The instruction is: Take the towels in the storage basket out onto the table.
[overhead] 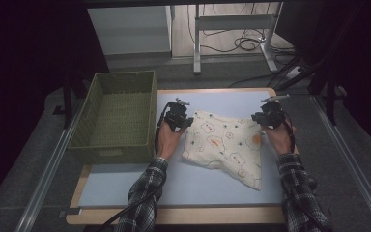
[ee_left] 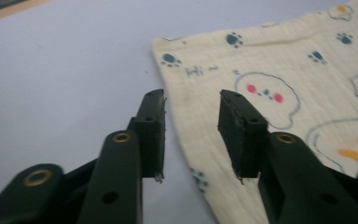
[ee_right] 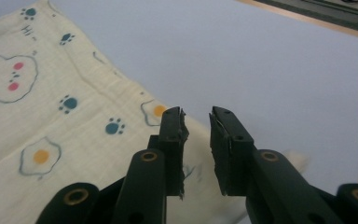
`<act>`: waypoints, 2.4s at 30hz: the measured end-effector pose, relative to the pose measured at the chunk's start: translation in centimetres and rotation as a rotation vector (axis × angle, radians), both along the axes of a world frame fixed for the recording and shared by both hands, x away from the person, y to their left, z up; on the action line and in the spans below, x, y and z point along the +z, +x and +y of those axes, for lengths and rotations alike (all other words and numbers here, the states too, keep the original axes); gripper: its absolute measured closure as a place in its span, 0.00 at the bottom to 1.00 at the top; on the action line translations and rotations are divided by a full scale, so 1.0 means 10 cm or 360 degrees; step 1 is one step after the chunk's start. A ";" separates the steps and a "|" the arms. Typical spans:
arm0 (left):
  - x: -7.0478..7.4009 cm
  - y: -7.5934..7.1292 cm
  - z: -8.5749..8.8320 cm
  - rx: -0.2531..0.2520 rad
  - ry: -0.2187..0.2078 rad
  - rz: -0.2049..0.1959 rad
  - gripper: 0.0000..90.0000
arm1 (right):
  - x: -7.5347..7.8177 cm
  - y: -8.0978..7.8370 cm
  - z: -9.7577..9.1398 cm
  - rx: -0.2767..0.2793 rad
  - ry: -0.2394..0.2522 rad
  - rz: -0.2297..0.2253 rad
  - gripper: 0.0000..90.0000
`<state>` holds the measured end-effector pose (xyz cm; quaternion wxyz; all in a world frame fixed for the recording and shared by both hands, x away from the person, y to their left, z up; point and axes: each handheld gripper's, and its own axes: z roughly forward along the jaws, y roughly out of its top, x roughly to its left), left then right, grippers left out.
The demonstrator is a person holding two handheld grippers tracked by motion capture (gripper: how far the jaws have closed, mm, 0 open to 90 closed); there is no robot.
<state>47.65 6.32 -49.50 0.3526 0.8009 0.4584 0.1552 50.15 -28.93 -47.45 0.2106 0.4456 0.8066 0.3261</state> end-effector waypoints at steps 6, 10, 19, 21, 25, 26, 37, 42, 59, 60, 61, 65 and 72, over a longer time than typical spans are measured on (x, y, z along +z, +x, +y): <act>-0.07 -0.20 0.00 -0.0084 -0.0061 0.0032 0.61 | -0.13 -0.25 -0.08 0.0070 0.0029 0.0029 0.79; -0.07 -0.35 0.00 -0.0127 -0.0065 0.0025 0.58 | -0.18 -0.47 -0.09 0.0129 0.0002 0.0019 0.78; -0.17 -0.76 0.06 -0.0198 -0.0119 0.0053 0.56 | -0.26 -1.00 -0.16 0.0220 0.0052 0.0039 0.80; -0.17 -0.86 0.09 -0.0215 -0.0125 0.0041 0.56 | -0.27 -1.13 -0.16 0.0244 0.0067 0.0044 0.81; -0.16 -1.05 0.13 -0.0230 -0.0140 0.0025 0.54 | -0.31 -1.37 -0.16 0.0297 0.0079 0.0072 0.84; -0.16 -1.10 0.15 -0.0235 -0.0142 0.0025 0.53 | -0.32 -1.44 -0.15 0.0312 0.0066 0.0086 0.84; -0.33 -1.30 0.23 -0.0255 -0.0154 0.0097 0.49 | -0.37 -1.94 -0.16 0.0382 0.0093 0.0124 0.84; -0.38 -1.24 0.21 -0.0315 -0.0193 0.0168 0.73 | -0.39 -1.98 -0.16 0.0388 0.0104 0.0120 0.83; -0.20 -1.46 0.35 -0.0346 -0.0182 0.0147 0.62 | -0.24 -2.13 -0.13 0.0447 0.0106 0.0102 0.80; -0.21 -1.47 0.34 -0.0356 -0.0179 0.0148 0.62 | -0.25 -2.16 -0.14 0.0452 0.0112 0.0112 0.80; -0.22 -1.50 0.33 -0.0362 -0.0176 0.0147 0.62 | -0.25 -2.17 -0.14 0.0452 0.0115 0.0118 0.79; -0.29 -1.54 0.29 -0.0404 -0.0137 0.0137 0.60 | -0.31 -2.22 -0.14 0.0471 0.0137 0.0148 0.77; -0.37 -1.59 0.17 -0.0358 0.0071 0.0057 0.72 | -0.43 -2.25 -0.09 0.0491 0.0025 0.0107 0.89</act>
